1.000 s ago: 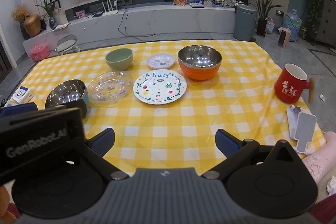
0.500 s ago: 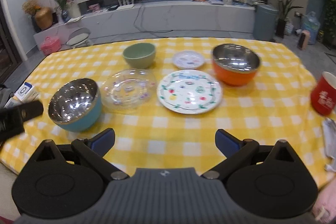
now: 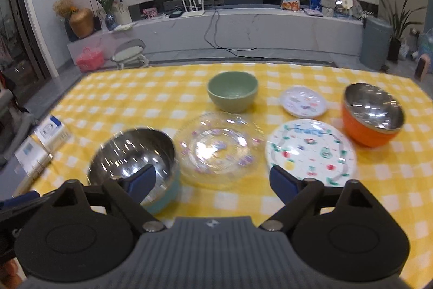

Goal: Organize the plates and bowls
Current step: 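Move both grippers toward the blue-based steel bowl rim, then close both grippers on the rim of the blue-based steel bowl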

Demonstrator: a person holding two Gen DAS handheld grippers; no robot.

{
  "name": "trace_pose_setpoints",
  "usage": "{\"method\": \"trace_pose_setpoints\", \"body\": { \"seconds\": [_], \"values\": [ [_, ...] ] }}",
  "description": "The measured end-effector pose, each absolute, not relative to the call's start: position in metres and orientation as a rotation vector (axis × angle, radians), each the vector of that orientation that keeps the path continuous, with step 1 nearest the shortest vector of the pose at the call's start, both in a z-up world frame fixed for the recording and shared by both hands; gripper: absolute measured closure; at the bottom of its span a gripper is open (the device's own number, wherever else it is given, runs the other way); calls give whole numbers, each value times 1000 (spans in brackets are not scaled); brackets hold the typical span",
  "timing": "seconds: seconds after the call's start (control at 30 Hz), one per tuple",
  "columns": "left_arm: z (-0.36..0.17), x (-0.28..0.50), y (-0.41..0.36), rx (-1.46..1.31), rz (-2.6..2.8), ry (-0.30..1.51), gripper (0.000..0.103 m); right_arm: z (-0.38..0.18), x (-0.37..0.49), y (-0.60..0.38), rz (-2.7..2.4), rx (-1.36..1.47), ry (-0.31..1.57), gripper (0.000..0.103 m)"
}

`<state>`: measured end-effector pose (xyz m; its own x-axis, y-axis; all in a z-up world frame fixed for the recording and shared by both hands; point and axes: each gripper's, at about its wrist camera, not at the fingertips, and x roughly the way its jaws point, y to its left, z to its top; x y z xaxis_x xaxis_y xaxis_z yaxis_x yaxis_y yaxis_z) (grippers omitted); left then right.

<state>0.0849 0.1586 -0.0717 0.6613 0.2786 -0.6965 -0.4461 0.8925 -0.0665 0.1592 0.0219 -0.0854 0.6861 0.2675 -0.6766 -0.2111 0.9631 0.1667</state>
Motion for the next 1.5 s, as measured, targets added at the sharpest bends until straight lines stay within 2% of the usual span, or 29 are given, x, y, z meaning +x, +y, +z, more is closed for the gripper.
{"method": "trace_pose_setpoints", "body": {
  "seconds": [0.07,0.1,0.3,0.47,0.53,0.57,0.63,0.7,0.8,0.87,0.93,1.0,1.13,1.2,1.5],
  "values": [
    [-80,96,163,-237,431,798,19,-89,174,32,317,48,814,22],
    [-84,101,164,-233,434,823,24,-91,181,38,344,33,849,26],
    [-99,121,170,-251,322,905,26,-105,204,47,374,44,925,30],
    [-107,137,172,-227,289,951,38,-119,218,45,380,114,992,36],
    [-110,139,173,-226,298,941,46,-122,219,47,383,125,990,37],
    [-111,138,177,-243,302,919,47,-123,219,47,381,121,991,38],
    [-116,134,185,-296,330,888,54,-127,216,50,373,99,1000,45],
    [-123,135,192,-323,325,916,61,-132,213,50,347,112,1012,46],
    [-128,136,200,-404,286,914,66,-143,213,51,325,174,1036,57],
    [-128,134,201,-421,290,901,71,-147,212,56,315,170,1036,57],
    [-128,133,195,-380,281,903,84,-148,210,62,312,141,1027,57],
    [-129,134,189,-327,299,910,91,-149,207,66,322,142,1022,59],
    [-129,132,184,-297,319,910,93,-150,202,73,322,117,1002,83],
    [-127,132,186,-308,317,921,94,-148,200,72,327,126,996,91],
    [-112,125,183,-325,304,933,94,-132,187,67,310,114,971,91]
  ]
}}
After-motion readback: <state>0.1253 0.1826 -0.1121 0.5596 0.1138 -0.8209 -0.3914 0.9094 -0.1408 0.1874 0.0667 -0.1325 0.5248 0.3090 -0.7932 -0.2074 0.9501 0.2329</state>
